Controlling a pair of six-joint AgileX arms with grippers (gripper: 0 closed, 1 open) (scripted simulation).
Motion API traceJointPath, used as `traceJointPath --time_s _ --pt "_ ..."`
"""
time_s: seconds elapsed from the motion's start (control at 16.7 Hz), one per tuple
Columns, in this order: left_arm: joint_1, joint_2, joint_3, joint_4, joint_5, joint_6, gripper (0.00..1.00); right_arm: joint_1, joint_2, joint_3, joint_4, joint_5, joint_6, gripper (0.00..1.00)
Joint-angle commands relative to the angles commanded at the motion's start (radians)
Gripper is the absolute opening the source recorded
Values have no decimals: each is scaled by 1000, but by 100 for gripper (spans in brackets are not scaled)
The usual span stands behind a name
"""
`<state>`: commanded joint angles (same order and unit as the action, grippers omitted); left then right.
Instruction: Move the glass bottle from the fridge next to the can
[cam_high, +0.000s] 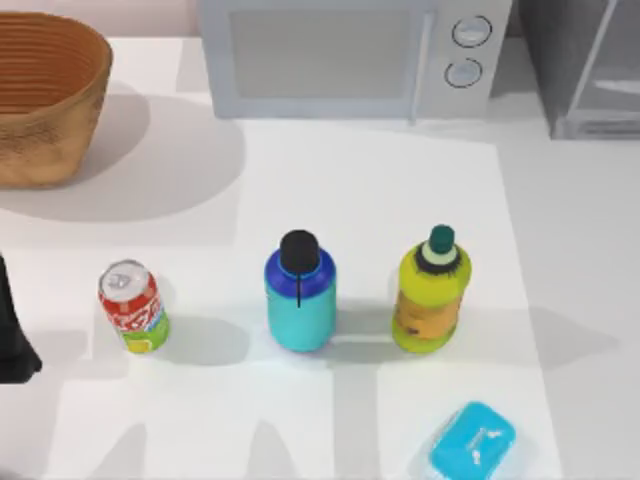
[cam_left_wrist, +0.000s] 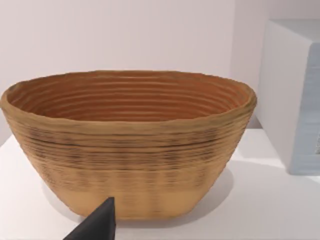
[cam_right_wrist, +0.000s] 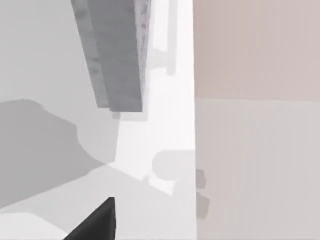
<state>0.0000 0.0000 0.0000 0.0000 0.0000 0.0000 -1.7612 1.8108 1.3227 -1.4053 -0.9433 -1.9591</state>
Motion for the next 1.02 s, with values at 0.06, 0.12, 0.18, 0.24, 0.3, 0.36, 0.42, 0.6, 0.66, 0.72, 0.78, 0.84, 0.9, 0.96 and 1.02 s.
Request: traceJointPath --time_s 0.06,0.12,0.18,0.24,0.3,0.36,0.42,0.6,0.66,0.72,0.78,0.84,0.9,0.96,1.02 --pt "0 0 0 0 0 0 100 29 1 0 39 5 42 100" --pt "0 0 0 0 0 0 100 64 3 -1 87 13 94 100" --pt "0 0 0 0 0 0 100 104 4 -1 141 22 157 100" --pt "0 0 0 0 0 0 100 149 6 -2 202 32 230 100" --pt "0 0 0 0 0 0 100 197 8 -3 268 43 312 100" --pt "0 0 0 0 0 0 100 249 9 -4 337 56 402 100" --pt "0 0 0 0 0 0 100 302 11 -6 410 69 498 100" --pt "0 0 0 0 0 0 100 469 15 -12 639 110 799 100" --pt "0 0 0 0 0 0 100 524 16 -14 716 124 894 100" --pt "0 0 0 0 0 0 100 578 17 -17 789 137 984 100" --pt "0 0 0 0 0 0 100 629 18 -19 859 150 1066 100" --pt "0 0 0 0 0 0 100 677 18 -22 923 162 1137 100" --pt "0 0 0 0 0 0 100 720 18 -24 980 172 1196 100" --pt "0 0 0 0 0 0 100 757 18 -26 1028 181 1245 100" --pt "0 0 0 0 0 0 100 788 18 -27 1066 188 1284 100"
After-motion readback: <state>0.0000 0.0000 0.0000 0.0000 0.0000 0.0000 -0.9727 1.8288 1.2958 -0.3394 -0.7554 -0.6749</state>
